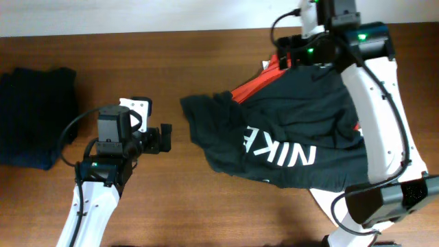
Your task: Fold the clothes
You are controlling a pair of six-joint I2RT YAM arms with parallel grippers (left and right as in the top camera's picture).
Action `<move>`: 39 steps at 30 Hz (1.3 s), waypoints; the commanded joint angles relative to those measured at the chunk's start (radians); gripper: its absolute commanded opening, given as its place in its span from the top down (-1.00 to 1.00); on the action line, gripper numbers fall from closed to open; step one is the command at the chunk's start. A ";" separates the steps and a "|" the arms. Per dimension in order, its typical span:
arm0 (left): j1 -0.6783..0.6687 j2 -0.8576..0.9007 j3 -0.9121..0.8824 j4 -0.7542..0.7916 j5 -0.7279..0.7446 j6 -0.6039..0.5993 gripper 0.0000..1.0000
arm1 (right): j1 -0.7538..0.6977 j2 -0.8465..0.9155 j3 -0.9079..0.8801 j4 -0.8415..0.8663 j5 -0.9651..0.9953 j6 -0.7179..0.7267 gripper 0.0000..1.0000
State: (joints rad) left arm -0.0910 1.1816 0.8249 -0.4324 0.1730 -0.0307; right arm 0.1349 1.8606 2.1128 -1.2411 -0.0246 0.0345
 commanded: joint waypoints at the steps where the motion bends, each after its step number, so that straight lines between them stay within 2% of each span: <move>1: -0.027 0.097 0.019 0.009 0.209 -0.012 -0.98 | -0.103 -0.037 0.013 -0.098 0.074 0.031 -0.97; 5: -0.188 0.359 0.019 0.065 0.280 -0.093 -0.98 | -0.208 -0.037 0.013 -0.209 0.070 0.031 -0.97; 7: -0.268 0.465 0.019 0.160 0.284 -0.141 -0.86 | -0.210 -0.037 0.013 -0.222 0.070 0.031 -0.97; 9: -0.343 0.545 0.019 0.240 0.284 -0.167 -0.47 | -0.210 -0.037 0.013 -0.222 0.070 0.031 -0.98; 10: -0.368 0.554 0.019 0.249 0.283 -0.167 -0.11 | -0.210 -0.037 0.013 -0.222 0.070 0.031 -0.97; 11: -0.383 0.554 0.019 0.255 0.283 -0.167 0.37 | -0.210 -0.037 0.013 -0.222 0.071 0.031 -0.97; 13: -0.391 0.554 0.019 0.275 0.283 -0.167 0.99 | -0.210 -0.037 0.013 -0.221 0.071 0.031 -0.97; 15: -0.388 0.528 0.043 0.260 0.283 -0.167 0.99 | -0.210 -0.037 0.013 -0.222 0.071 0.030 -0.97; 17: -0.332 0.373 0.180 0.120 0.281 -0.162 0.99 | -0.225 -0.037 0.013 -0.222 0.078 0.031 -0.97; 18: -0.274 0.272 0.281 0.085 0.220 -0.151 0.99 | -0.235 -0.037 0.013 -0.222 0.078 0.031 -0.97; 20: -0.201 0.187 0.352 0.087 0.081 -0.151 0.99 | -0.243 -0.037 0.013 -0.225 0.078 0.030 -0.97; 22: -0.141 0.169 0.360 0.044 0.045 -0.151 0.99 | -0.247 -0.036 0.013 -0.225 0.078 0.030 -0.97; 24: -0.140 0.238 0.358 -0.063 -0.078 -0.152 0.99 | -0.247 -0.036 0.013 -0.227 0.079 0.030 -0.97; 26: -0.106 0.254 0.359 -0.062 -0.320 -0.152 0.99 | -0.247 -0.035 0.013 -0.229 0.078 0.030 -0.97; 27: -0.057 0.249 0.373 -0.048 -0.447 -0.151 0.99 | -0.247 -0.035 0.011 -0.229 0.078 0.030 -0.97; 28: 0.048 0.248 0.423 -0.048 -0.564 -0.152 0.99 | -0.247 -0.033 0.009 -0.229 0.078 0.030 -0.98; 29: 0.125 0.248 0.455 -0.048 -0.553 -0.177 0.99 | -0.247 -0.031 0.003 -0.230 0.078 0.030 -0.97; 30: 0.239 0.249 0.486 -0.063 -0.424 -0.309 0.99 | -0.247 -0.023 -0.011 -0.238 0.051 0.029 -0.97; 31: 0.280 0.254 0.486 -0.069 -0.217 -0.324 0.99 | -0.247 -0.019 -0.033 -0.240 0.016 0.026 -0.98; 32: 0.285 0.276 0.486 -0.095 -0.105 -0.324 0.99 | -0.247 -0.019 -0.065 -0.239 -0.021 0.026 -0.92; 33: 0.275 0.297 0.486 -0.114 -0.113 -0.321 0.99 | -0.246 -0.019 -0.096 -0.237 -0.054 0.026 -0.76; 34: 0.270 0.328 0.486 -0.127 -0.116 -0.319 0.99 | -0.246 -0.018 -0.163 -0.236 -0.087 0.025 -0.35; 35: 0.270 0.363 0.486 -0.133 -0.116 -0.320 0.99 | -0.246 -0.018 -0.223 -0.229 -0.127 0.023 -0.03; 36: 0.270 0.385 0.486 -0.138 -0.116 -0.320 0.99 | -0.245 -0.018 -0.352 -0.182 -0.254 -0.017 0.59; 37: 0.270 0.389 0.486 -0.142 -0.116 -0.320 0.99 | -0.240 -0.018 -0.414 -0.150 -0.315 -0.062 0.65; 38: 0.270 0.390 0.486 -0.149 -0.116 -0.320 0.99 | -0.227 -0.018 -0.505 -0.092 -0.375 -0.087 0.86; 39: 0.270 0.390 0.486 -0.154 -0.116 -0.320 0.99 | -0.201 -0.018 -0.616 0.007 -0.413 -0.108 0.90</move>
State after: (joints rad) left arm 0.1780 1.5738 1.2961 -0.5827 0.0422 -0.3408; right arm -0.1001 1.8526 1.6314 -1.3392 -0.2989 -0.0090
